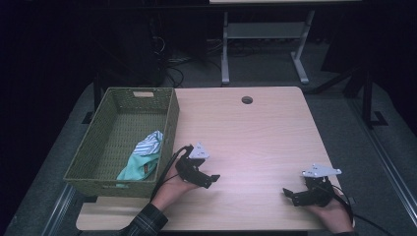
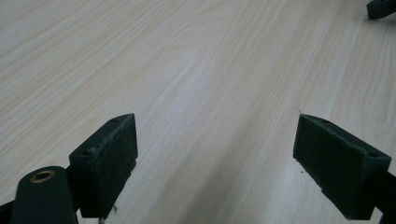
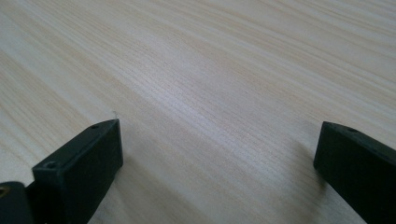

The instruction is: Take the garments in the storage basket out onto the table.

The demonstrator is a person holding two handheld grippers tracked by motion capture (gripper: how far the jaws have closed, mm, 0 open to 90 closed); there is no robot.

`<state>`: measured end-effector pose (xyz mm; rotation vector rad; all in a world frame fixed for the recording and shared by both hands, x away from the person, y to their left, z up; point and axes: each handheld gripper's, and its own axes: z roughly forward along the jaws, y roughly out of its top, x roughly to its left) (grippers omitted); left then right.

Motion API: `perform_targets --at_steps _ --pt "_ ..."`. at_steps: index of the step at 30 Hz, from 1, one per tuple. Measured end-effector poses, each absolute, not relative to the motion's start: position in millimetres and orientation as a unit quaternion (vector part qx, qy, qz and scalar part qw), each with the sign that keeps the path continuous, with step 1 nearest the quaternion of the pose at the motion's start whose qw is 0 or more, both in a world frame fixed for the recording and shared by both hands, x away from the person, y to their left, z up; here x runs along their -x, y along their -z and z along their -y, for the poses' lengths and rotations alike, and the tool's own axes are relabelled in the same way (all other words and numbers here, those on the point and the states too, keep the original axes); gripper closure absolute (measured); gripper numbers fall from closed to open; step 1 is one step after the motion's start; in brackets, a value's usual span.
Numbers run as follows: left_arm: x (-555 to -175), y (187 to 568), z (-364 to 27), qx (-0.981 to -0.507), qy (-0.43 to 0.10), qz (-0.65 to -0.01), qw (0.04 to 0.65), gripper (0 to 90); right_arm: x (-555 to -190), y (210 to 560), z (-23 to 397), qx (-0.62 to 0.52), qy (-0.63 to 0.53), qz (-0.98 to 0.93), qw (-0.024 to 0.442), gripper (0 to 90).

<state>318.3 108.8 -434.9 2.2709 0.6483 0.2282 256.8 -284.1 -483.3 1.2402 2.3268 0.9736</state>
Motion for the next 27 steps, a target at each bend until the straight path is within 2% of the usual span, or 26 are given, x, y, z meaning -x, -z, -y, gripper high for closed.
perform_targets --at_steps 27 --pt "-320 417 -110 -0.884 -0.080 -0.257 0.382 13.2 -257 483 284 -0.436 -0.342 -0.816 0.165 0.8"
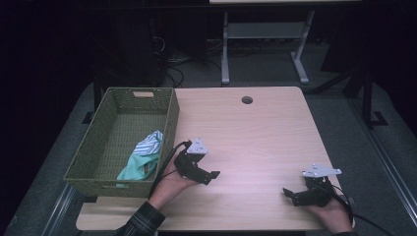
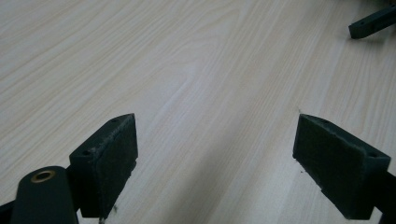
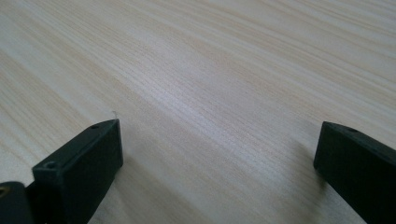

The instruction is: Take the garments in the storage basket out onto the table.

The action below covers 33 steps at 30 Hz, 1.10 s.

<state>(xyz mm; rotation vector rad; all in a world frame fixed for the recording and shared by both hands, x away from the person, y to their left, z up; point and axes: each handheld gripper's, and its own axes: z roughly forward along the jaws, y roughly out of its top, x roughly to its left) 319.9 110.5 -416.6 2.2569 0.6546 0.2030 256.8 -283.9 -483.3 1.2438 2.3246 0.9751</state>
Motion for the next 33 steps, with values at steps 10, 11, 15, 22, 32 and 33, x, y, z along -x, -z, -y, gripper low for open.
perform_targets --at_steps 10,11,15,22,32,33 --pt "-322 407 -112 -0.885 -0.075 -0.259 0.380 13.2 -257 483 284 -0.436 -0.342 -0.816 0.165 0.8" --pt "-322 407 -112 -0.884 -0.073 -0.260 0.380 13.2 -257 483 284 -0.436 -0.342 -0.816 0.165 0.8" --pt "-322 401 -110 -0.889 -0.069 -0.252 0.375 13.2 -257 483 284 -0.435 -0.342 -0.816 0.165 0.8" --pt "-323 394 -110 -0.891 -0.064 -0.249 0.375 13.2 -257 483 284 -0.437 -0.342 -0.816 0.164 0.8" --pt "-327 375 -119 -0.888 -0.063 -0.241 0.387 13.4 -257 483 284 -0.437 -0.342 -0.816 0.165 0.8" --pt "-328 371 -123 -0.886 -0.062 -0.241 0.390 13.4 -257 483 284 -0.436 -0.342 -0.816 0.165 0.8"
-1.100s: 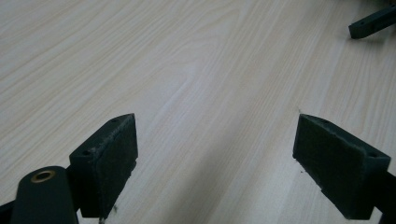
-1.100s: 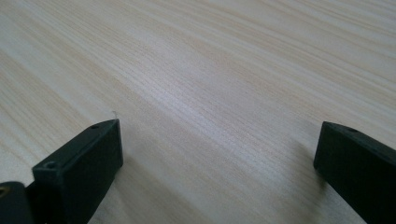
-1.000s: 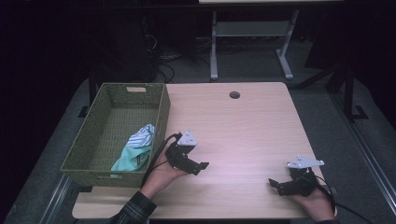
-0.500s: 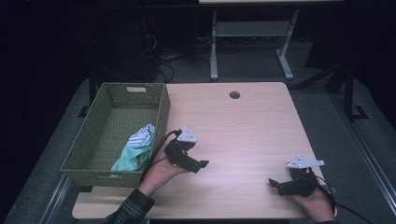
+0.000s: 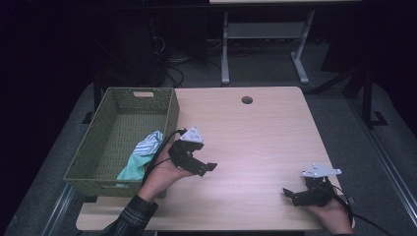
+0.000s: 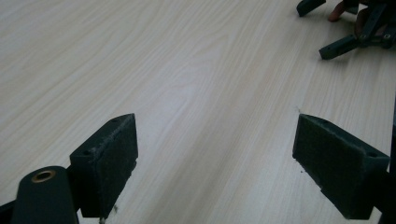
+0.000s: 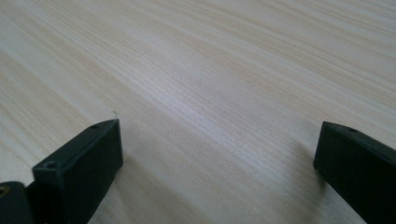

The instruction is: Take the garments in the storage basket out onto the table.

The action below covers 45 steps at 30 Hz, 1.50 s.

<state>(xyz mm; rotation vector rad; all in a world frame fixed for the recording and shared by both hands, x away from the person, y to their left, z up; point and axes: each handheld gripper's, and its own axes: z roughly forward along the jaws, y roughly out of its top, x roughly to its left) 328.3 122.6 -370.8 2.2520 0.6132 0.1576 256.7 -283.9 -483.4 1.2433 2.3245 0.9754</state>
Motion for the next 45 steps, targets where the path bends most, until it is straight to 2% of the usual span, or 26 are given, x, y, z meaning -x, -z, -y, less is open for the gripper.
perform_targets --at_steps 29,45 --pt "-328 344 -164 -0.889 -0.060 -0.248 0.380 14.0 -257 483 284 -0.436 -0.342 -0.816 0.165 0.8" --pt "-329 334 -193 -0.889 -0.077 -0.260 0.370 14.1 -257 483 284 -0.436 -0.342 -0.816 0.165 0.8"
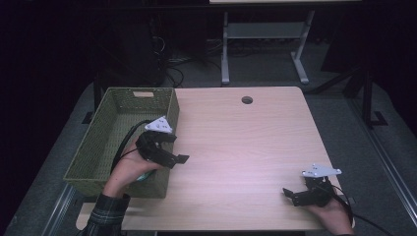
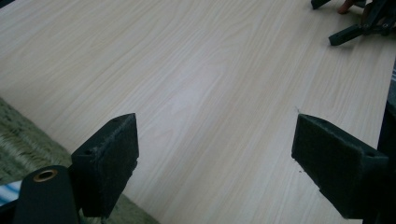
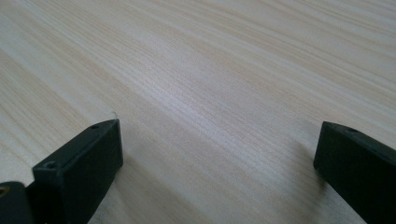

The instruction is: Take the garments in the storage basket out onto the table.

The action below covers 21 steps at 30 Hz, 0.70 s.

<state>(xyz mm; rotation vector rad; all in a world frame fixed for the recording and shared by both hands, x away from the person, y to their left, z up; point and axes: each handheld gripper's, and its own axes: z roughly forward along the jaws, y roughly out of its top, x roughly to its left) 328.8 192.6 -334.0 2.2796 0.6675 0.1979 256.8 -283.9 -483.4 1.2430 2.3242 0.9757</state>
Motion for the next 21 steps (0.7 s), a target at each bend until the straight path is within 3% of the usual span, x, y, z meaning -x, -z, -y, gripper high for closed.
perform_targets --at_steps 21 --pt "-331 329 -235 -0.883 -0.098 -0.298 0.349 14.1 -257 483 284 -0.436 -0.342 -0.816 0.165 0.8"
